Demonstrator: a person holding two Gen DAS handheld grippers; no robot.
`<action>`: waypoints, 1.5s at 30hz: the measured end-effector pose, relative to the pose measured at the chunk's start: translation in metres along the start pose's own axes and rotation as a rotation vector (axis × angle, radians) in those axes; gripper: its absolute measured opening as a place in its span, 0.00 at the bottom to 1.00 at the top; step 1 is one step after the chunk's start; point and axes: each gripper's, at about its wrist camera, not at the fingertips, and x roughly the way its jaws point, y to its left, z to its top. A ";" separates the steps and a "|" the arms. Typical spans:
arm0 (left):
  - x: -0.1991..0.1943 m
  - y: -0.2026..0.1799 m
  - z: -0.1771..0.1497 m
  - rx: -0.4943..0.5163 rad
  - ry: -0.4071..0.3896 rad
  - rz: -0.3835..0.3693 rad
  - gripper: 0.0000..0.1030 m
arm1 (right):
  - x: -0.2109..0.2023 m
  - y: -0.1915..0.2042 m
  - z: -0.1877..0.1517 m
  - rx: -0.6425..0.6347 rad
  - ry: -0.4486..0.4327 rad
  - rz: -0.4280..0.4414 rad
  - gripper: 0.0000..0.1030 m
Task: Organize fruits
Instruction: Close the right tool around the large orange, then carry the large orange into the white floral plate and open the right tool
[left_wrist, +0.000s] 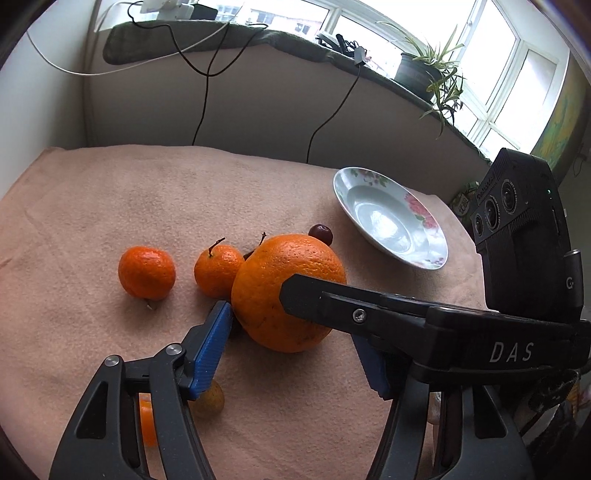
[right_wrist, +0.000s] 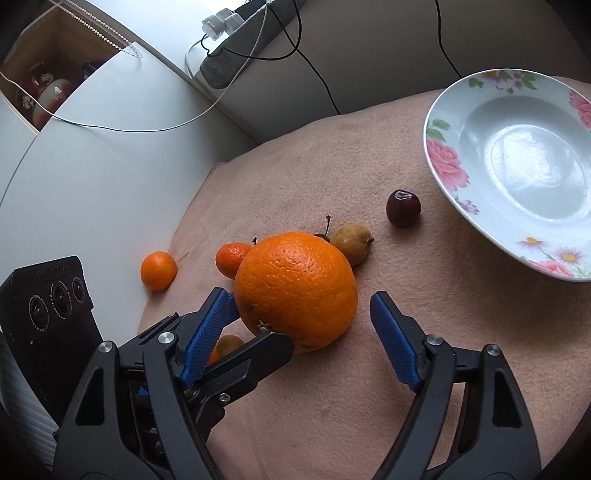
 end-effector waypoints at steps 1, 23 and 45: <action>0.002 0.000 0.000 0.002 0.004 -0.001 0.61 | 0.002 -0.001 0.000 0.004 0.006 0.007 0.79; 0.002 -0.017 -0.002 0.093 -0.018 0.054 0.62 | -0.007 0.007 0.000 -0.019 -0.014 0.010 0.71; 0.018 -0.090 0.024 0.208 -0.067 -0.031 0.62 | -0.088 -0.037 0.008 0.022 -0.154 -0.078 0.71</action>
